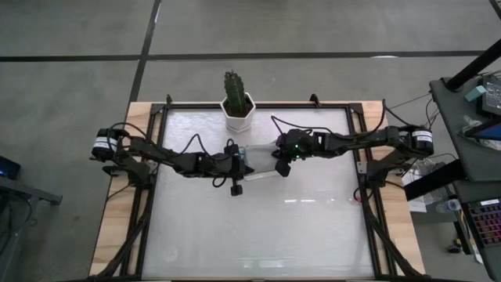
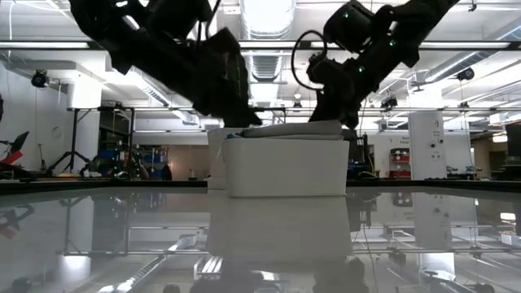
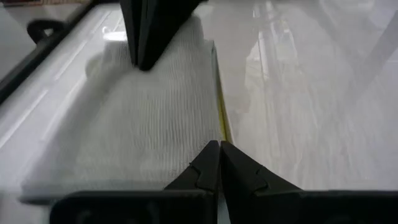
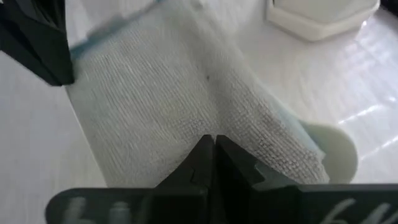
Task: Fold microfiber towels
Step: Put the gray towel into the bin
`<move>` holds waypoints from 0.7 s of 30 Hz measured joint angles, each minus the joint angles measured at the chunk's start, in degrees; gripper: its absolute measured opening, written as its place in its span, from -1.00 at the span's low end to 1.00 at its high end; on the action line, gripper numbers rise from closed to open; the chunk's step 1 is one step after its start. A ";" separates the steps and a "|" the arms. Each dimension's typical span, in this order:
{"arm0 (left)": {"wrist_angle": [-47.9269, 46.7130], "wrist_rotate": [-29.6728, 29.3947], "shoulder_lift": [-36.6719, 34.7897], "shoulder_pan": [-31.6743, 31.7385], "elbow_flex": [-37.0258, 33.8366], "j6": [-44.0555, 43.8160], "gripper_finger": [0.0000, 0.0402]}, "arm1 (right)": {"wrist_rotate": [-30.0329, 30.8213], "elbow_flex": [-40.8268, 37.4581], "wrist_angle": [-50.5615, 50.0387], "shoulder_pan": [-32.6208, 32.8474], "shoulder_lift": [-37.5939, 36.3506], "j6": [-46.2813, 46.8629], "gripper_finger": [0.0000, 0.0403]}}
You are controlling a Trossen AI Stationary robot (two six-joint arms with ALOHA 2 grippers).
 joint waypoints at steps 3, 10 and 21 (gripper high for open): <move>0.17 -0.04 -1.51 0.02 0.49 0.28 -1.00 | 0.28 0.95 -0.52 0.00 -1.31 -0.75 -0.94; 0.12 -5.97 -3.79 1.24 0.80 3.02 -1.00 | 6.64 1.78 0.16 -0.28 -3.87 -3.49 -0.94; 4.25 -7.47 2.85 4.08 1.46 2.21 -1.00 | 11.39 1.41 5.34 -0.28 2.09 -3.57 -0.94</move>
